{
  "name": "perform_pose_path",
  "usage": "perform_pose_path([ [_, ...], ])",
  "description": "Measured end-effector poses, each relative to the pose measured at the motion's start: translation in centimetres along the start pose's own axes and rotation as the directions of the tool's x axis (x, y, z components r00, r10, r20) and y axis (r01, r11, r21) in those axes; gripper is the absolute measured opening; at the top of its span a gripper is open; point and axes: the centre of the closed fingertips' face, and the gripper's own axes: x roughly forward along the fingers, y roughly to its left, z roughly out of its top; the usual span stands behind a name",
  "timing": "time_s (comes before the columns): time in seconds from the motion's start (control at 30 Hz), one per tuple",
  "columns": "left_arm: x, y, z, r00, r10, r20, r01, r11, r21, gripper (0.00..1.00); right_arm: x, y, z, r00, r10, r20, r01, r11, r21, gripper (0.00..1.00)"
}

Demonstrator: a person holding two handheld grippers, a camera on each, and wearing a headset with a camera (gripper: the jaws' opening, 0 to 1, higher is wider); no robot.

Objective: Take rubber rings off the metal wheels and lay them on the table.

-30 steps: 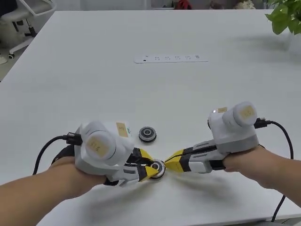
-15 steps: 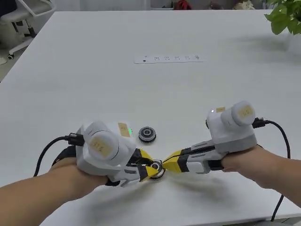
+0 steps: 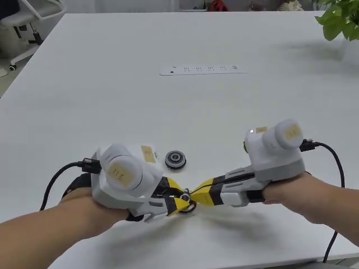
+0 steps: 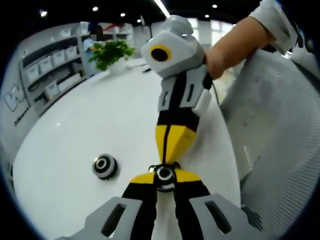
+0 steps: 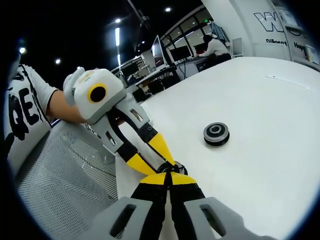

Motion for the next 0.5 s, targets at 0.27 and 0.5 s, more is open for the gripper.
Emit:
perform_pose_path([
  [0.27,0.0,0.0,0.0,1.0000,0.000,0.000,0.000,1.000,0.000,0.12,0.1,0.7,0.4,0.9996,0.026,0.013,-0.026,1.000,0.011,0.00],
  [0.5,0.0,0.0,0.1,1.0000,0.000,0.003,0.000,1.000,0.001,0.12,0.1,1.0,0.5,0.9991,0.039,0.015,-0.039,0.999,0.006,0.00],
])
